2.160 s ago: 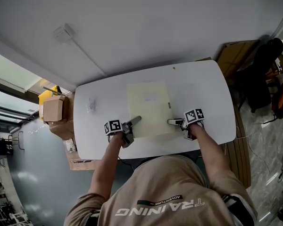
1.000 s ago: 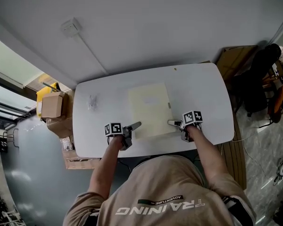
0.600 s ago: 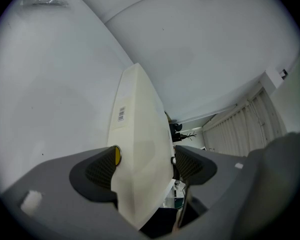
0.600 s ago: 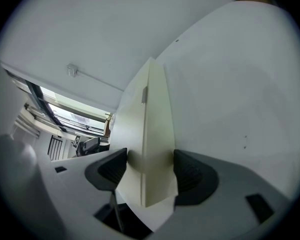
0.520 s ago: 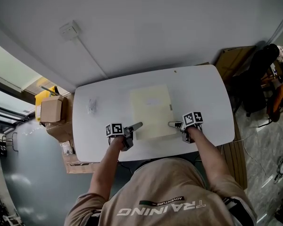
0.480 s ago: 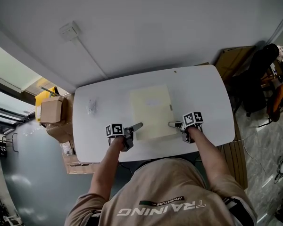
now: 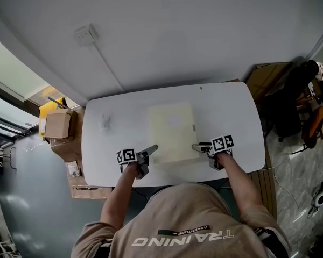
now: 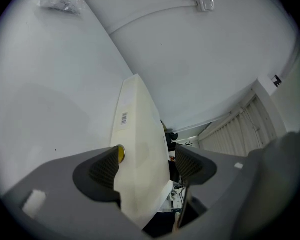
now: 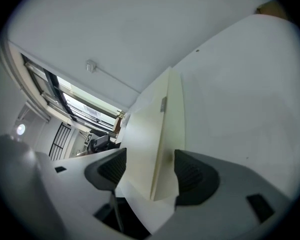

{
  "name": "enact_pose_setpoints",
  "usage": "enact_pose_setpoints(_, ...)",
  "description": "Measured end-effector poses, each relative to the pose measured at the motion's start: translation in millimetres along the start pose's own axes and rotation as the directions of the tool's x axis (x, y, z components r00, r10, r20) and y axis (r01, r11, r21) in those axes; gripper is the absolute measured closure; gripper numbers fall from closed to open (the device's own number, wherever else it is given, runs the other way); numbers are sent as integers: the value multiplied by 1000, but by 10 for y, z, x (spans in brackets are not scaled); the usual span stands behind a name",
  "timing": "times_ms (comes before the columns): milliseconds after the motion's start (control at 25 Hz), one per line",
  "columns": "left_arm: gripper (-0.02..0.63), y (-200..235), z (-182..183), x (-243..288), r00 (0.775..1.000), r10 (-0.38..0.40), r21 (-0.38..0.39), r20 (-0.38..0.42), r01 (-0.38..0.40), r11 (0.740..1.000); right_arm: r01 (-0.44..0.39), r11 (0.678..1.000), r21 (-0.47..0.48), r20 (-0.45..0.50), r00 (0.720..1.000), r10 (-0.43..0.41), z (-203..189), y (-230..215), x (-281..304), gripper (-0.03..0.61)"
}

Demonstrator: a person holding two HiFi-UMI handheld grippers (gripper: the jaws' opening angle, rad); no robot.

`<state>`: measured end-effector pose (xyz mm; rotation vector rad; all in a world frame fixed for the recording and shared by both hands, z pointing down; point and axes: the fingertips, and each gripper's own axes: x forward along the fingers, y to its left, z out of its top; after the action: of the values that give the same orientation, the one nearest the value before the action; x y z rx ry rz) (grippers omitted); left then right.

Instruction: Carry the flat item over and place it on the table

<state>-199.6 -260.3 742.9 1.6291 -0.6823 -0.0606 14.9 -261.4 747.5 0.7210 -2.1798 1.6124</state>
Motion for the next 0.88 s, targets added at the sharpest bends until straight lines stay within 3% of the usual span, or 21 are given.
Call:
enact_pose_setpoints(200, 263, -52, 15, -139, 995, -35, 28, 93, 32, 999, -14, 992, -128, 18, 1000, 17, 77, 193, -159, 275)
enact_pose_setpoints(320, 295, -177, 91, -265, 980, -70, 60, 185, 60, 996, -56, 974, -219, 62, 996, 71, 118, 408, -295, 275)
enact_pose_setpoints(440, 399, -371, 150, -427, 957, -96, 132, 273, 61, 989, -92, 949, -300, 110, 985, 130, 131, 665, -470, 275)
enact_pose_setpoints(520, 495, -536, 200, -556, 930, -133, 162, 341, 81, 983, -117, 938, -326, 147, 974, 172, 170, 834, -581, 276)
enact_pose_setpoints(600, 542, -690, 221, -664, 907, -172, 172, 385, 112, 979, -141, 929, -343, 196, 956, 218, 250, 986, -687, 281)
enact_pose_setpoints(800, 606, -942, 192, -715, 910, -197, 331, 366, 70, 941, -166, 890, -424, 263, 918, 296, 357, 1261, -953, 324)
enact_pose_setpoints(880, 606, -1038, 195, -688, 910, -202, 363, 363, 62, 930, -162, 874, -458, 269, 912, 310, 350, 1322, -1043, 408)
